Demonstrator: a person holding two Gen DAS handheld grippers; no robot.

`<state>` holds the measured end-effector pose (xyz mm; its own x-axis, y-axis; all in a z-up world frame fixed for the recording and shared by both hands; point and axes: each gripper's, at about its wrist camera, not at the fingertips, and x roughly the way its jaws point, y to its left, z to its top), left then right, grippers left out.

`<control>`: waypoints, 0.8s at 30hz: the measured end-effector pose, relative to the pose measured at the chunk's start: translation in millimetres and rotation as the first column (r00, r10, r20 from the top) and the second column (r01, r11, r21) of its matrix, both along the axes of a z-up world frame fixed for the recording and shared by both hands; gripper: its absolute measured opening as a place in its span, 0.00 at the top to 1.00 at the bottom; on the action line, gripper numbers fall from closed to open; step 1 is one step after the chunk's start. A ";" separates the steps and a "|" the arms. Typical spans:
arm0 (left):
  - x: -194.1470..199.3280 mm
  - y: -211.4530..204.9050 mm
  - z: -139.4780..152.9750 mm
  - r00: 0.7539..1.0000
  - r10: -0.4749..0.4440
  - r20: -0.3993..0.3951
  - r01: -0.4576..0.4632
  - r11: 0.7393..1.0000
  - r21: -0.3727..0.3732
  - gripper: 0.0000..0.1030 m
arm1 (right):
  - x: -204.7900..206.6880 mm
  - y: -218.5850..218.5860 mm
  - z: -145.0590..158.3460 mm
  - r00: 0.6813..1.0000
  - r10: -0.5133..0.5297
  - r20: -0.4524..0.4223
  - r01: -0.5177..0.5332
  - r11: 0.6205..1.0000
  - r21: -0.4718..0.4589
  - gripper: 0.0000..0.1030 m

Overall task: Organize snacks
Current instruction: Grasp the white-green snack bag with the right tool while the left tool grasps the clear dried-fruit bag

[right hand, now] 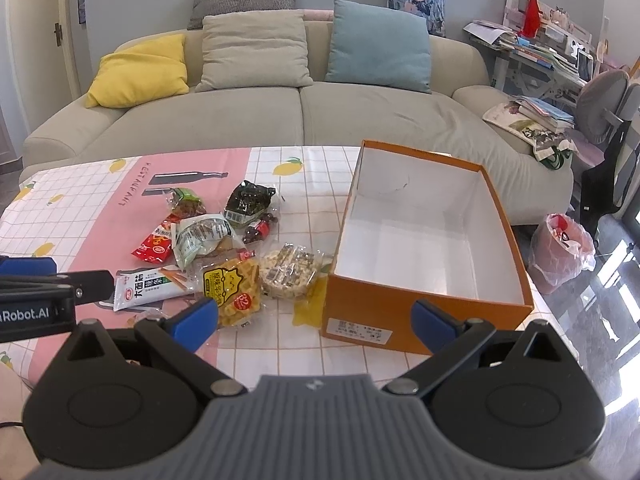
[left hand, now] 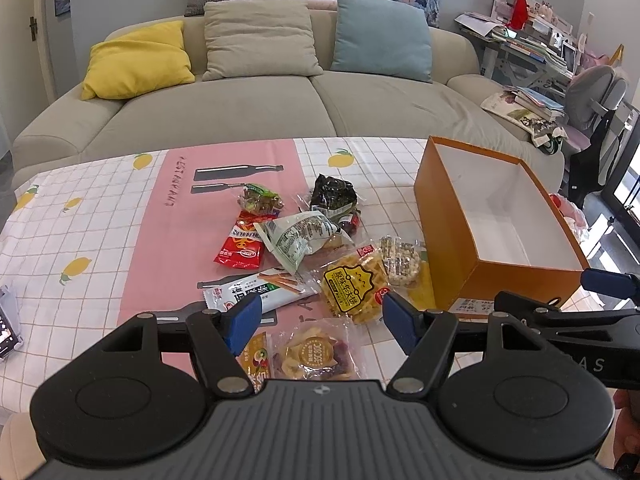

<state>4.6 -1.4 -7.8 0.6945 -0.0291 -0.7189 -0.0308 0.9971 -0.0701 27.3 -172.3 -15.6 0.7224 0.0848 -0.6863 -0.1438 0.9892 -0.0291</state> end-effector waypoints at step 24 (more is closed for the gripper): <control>50.3 7.5 -73.2 0.947 -0.052 -0.317 0.020 0.994 -0.103 0.16 | 51.6 4.2 -62.0 0.969 0.207 -0.138 -0.188 0.972 0.138 0.47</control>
